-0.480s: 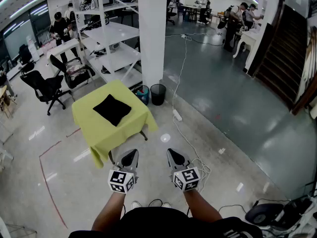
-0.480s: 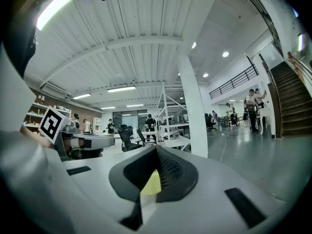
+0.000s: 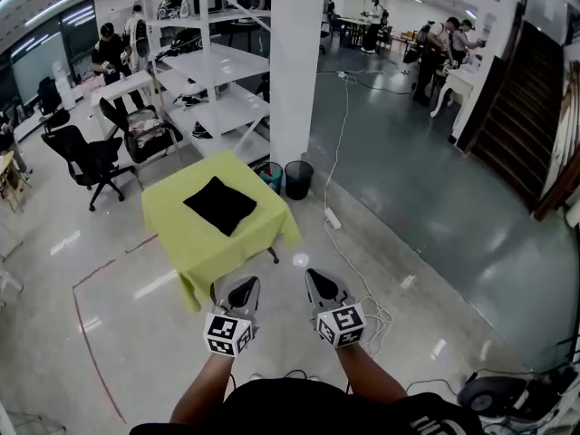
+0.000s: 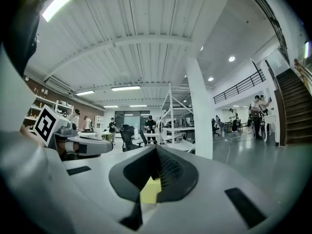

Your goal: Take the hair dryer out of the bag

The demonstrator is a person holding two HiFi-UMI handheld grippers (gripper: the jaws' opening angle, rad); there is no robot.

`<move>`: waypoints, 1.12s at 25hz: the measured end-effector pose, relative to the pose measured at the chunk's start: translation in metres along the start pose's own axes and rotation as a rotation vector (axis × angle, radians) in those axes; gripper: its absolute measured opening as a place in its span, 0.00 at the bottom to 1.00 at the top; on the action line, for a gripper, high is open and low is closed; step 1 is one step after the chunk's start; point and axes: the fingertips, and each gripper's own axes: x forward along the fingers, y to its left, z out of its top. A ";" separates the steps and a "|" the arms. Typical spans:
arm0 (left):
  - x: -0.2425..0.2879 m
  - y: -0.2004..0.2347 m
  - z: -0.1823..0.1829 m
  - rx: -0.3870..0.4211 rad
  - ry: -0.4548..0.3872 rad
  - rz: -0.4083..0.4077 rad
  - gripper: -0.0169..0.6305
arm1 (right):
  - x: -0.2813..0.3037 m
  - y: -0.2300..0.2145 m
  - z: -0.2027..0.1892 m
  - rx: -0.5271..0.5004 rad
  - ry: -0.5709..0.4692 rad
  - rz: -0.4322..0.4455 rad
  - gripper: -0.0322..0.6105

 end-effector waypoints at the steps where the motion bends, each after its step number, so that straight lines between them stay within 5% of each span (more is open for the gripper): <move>1: -0.003 0.006 0.001 0.002 0.000 -0.004 0.04 | 0.006 0.006 0.002 0.006 -0.008 -0.003 0.06; 16: -0.031 0.075 -0.011 -0.014 -0.004 -0.013 0.04 | 0.048 0.059 -0.002 0.018 -0.003 -0.062 0.06; 28: 0.029 0.100 0.016 0.002 -0.031 0.028 0.04 | 0.109 0.012 0.022 0.016 -0.056 0.017 0.06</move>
